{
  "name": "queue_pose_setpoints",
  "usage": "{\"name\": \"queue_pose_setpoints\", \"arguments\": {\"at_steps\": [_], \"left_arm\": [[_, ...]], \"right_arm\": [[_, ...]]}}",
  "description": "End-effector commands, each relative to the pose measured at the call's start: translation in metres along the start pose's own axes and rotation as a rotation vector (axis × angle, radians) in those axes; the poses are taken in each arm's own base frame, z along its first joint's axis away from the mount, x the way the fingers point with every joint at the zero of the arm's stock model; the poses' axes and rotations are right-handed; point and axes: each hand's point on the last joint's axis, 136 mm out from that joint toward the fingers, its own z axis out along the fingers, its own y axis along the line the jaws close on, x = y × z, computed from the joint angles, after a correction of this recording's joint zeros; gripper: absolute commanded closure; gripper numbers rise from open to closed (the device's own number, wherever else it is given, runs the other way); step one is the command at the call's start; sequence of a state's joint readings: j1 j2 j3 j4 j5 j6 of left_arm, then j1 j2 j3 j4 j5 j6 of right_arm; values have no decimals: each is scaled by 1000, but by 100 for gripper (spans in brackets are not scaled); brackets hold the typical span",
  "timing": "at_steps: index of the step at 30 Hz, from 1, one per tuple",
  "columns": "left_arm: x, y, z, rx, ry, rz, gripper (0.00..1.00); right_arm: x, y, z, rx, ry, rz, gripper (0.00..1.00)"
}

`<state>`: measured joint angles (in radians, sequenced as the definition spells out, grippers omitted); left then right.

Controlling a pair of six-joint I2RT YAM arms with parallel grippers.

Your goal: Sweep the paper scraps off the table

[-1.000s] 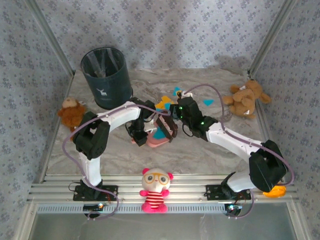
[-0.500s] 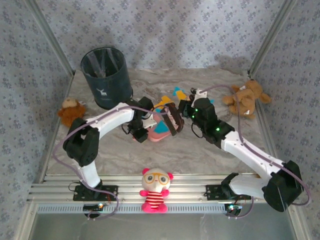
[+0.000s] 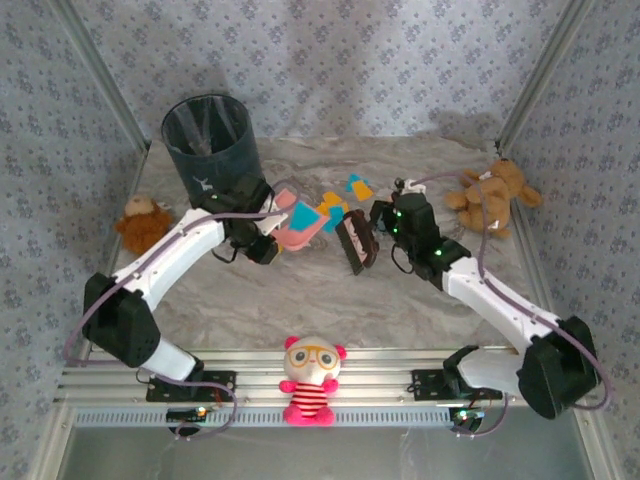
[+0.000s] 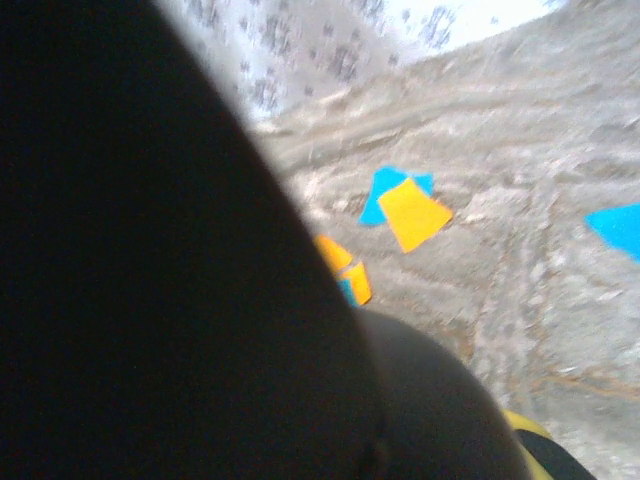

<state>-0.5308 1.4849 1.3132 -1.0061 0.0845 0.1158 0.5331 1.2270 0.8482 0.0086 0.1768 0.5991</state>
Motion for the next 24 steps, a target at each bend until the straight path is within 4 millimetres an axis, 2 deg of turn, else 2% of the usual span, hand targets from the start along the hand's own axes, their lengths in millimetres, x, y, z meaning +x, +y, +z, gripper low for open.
{"name": "queue_pose_setpoints", "arguments": {"at_steps": [1,9,17,21,22,24], "left_arm": [[-2,8,-23,-28,-68,-65,100],[14,21,-36,-70,-105,-119,100],[23,26,-45,-104,-120,-140,100],[28,28,-44,-110,-114,-151,100],[29,27,-44,-108,-113,-152,100],[30,26,-44,-100,-111,-152,100]], "right_arm": [[-14,44,10,-186,14,76,100],[-5,91,46,-358,97,161,100],[12,118,89,-446,191,280,100],[29,129,113,-461,241,318,100],[22,138,116,-481,228,323,100],[26,141,127,-481,237,344,100]]}}
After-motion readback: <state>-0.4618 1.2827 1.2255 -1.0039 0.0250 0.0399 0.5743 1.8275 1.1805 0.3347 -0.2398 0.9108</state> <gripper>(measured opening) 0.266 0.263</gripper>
